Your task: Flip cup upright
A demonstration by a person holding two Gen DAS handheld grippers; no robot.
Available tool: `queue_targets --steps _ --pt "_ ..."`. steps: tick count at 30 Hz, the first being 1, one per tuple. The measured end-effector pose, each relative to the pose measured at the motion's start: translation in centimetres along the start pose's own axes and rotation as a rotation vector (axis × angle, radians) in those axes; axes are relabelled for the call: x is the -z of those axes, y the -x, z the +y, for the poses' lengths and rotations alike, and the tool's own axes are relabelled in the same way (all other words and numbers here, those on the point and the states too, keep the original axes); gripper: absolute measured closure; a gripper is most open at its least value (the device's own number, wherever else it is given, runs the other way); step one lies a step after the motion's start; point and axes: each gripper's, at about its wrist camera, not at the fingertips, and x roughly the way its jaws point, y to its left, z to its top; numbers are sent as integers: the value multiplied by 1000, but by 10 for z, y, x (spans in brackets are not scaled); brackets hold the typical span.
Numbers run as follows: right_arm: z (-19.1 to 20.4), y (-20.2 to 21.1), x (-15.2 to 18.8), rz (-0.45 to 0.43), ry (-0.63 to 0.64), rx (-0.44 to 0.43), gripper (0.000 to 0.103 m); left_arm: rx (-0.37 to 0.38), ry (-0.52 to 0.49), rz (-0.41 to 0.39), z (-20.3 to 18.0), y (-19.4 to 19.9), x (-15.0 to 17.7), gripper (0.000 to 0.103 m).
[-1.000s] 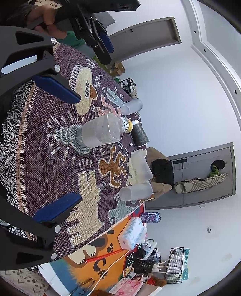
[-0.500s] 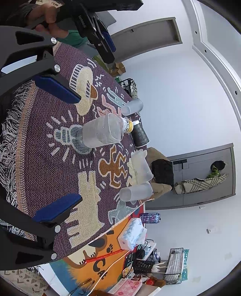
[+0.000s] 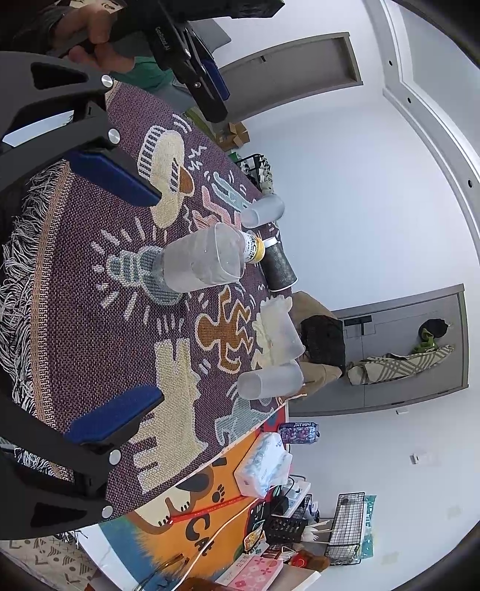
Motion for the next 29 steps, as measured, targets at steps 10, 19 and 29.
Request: queue_targets --steps 10,19,29 --pt "-1 1 0 0 -2 0 8 1 -1 -1 -1 1 1 6" --pt "-5 -9 4 23 -22 1 8 -6 -37 -42 -7 10 -1 6" --pt "0 -29 9 77 -29 -47 8 -37 46 4 18 -1 3 6"
